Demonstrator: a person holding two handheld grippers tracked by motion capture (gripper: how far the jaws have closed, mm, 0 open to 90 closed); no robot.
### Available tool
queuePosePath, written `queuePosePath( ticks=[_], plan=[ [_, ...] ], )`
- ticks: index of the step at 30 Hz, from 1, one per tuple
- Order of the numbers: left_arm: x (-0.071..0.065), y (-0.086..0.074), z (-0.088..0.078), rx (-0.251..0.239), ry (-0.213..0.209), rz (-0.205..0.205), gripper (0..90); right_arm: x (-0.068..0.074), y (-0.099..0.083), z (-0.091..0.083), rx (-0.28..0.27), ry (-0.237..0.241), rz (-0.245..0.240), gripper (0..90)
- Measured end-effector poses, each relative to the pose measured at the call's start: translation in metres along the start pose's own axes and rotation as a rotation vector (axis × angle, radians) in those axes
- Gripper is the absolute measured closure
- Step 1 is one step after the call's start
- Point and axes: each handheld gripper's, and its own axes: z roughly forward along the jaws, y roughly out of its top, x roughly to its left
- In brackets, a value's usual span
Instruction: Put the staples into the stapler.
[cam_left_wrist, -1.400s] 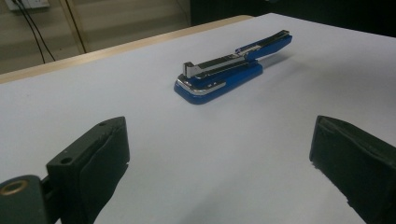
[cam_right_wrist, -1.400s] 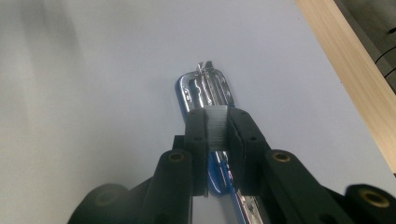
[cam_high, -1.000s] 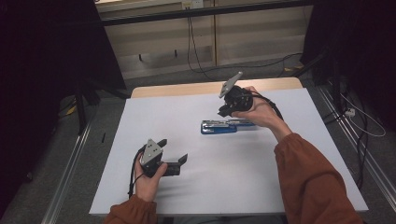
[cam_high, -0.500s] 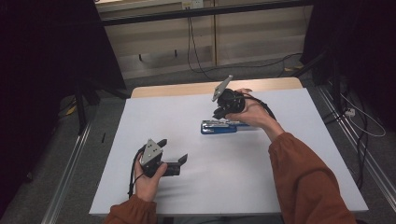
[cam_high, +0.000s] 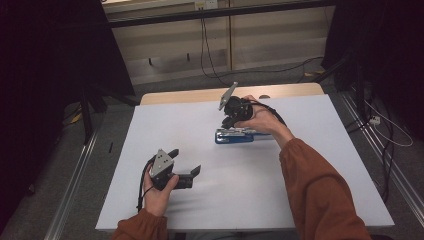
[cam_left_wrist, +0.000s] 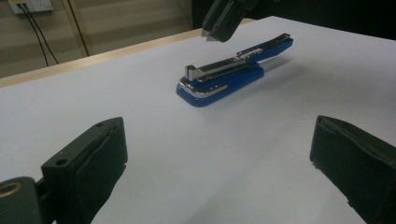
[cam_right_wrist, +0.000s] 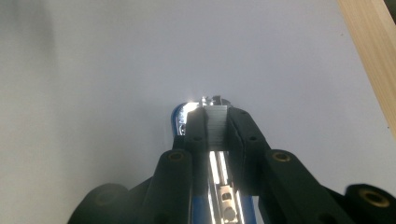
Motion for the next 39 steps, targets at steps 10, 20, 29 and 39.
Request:
queuePosePath(
  ticks=[10,20,29,39],
  plan=[
    [0.000,0.000,-0.001,-0.001,0.001,0.001,4.2,-0.002,0.001,0.016,0.027,0.024,-0.011,79.2],
    [0.000,0.000,0.000,0.002,-0.006,0.000,4.3,-0.010,-0.004,0.019,0.035,0.033,0.014,79.2],
    [-0.001,0.000,0.000,-0.005,-0.009,-0.010,4.3,-0.009,-0.002,0.029,0.055,0.043,-0.003,79.2],
    [0.000,0.000,0.000,-0.002,-0.009,-0.001,4.3,-0.009,0.002,0.033,0.064,0.064,-0.023,79.1]
  ],
)
